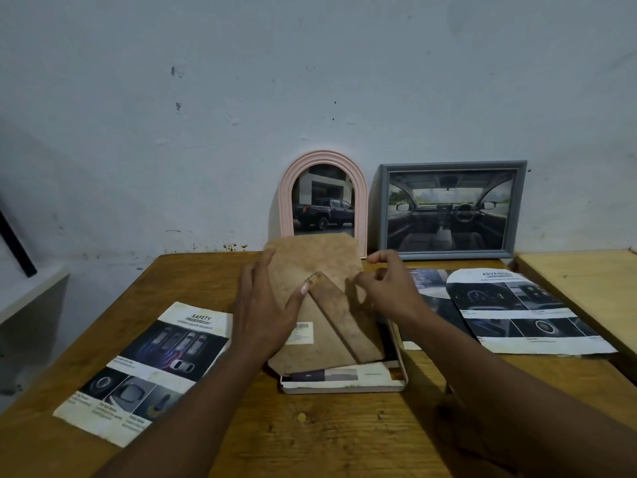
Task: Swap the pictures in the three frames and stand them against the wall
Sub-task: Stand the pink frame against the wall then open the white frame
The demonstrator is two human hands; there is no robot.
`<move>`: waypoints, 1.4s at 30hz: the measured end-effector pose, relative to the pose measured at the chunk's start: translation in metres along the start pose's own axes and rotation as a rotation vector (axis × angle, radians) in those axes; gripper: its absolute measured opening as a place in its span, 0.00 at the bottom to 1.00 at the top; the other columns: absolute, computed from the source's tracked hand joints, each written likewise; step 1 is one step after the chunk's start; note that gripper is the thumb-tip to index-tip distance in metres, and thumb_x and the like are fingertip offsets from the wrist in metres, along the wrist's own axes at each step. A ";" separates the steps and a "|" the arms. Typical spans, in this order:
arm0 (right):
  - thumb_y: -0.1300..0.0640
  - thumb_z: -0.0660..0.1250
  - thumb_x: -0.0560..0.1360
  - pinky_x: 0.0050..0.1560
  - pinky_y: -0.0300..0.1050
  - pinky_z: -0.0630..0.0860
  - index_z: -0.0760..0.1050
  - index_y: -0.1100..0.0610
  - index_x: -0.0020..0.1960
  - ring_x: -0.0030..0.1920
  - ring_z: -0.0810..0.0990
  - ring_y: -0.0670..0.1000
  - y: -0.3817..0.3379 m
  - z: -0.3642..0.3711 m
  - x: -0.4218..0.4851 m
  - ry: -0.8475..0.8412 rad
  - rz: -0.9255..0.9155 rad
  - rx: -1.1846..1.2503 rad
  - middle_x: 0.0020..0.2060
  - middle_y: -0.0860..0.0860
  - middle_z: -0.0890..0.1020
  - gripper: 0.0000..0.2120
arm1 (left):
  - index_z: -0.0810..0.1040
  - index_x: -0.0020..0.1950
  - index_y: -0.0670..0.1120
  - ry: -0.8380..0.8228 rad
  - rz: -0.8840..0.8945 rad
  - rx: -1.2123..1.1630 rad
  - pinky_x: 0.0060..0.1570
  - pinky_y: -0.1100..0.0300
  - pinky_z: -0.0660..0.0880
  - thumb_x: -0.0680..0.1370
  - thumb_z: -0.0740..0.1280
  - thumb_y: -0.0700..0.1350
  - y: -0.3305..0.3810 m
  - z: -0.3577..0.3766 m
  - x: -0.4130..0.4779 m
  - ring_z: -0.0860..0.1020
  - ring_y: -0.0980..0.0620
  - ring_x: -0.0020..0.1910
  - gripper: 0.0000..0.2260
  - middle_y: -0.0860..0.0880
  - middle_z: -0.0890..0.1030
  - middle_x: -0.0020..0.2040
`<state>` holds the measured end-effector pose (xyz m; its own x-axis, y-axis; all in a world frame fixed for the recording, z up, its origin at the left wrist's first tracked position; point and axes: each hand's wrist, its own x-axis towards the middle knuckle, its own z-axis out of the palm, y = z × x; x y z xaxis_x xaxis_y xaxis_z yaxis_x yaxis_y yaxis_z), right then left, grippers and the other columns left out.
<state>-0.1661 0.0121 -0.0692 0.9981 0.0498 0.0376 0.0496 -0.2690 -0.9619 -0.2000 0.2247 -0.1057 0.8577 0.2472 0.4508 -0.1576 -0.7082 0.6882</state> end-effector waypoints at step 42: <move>0.54 0.69 0.76 0.53 0.53 0.81 0.73 0.51 0.62 0.51 0.78 0.51 -0.033 0.029 0.008 -0.083 -0.149 -0.569 0.53 0.52 0.79 0.15 | 0.53 0.82 0.60 -0.425 -0.046 0.221 0.72 0.41 0.68 0.81 0.66 0.57 0.025 -0.005 0.009 0.65 0.44 0.77 0.33 0.50 0.63 0.81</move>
<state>-0.1605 0.0489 -0.0445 0.9736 0.1952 0.1179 0.2243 -0.7257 -0.6505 -0.1990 0.2128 -0.0819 0.9927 0.0224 0.1186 -0.0461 -0.8378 0.5440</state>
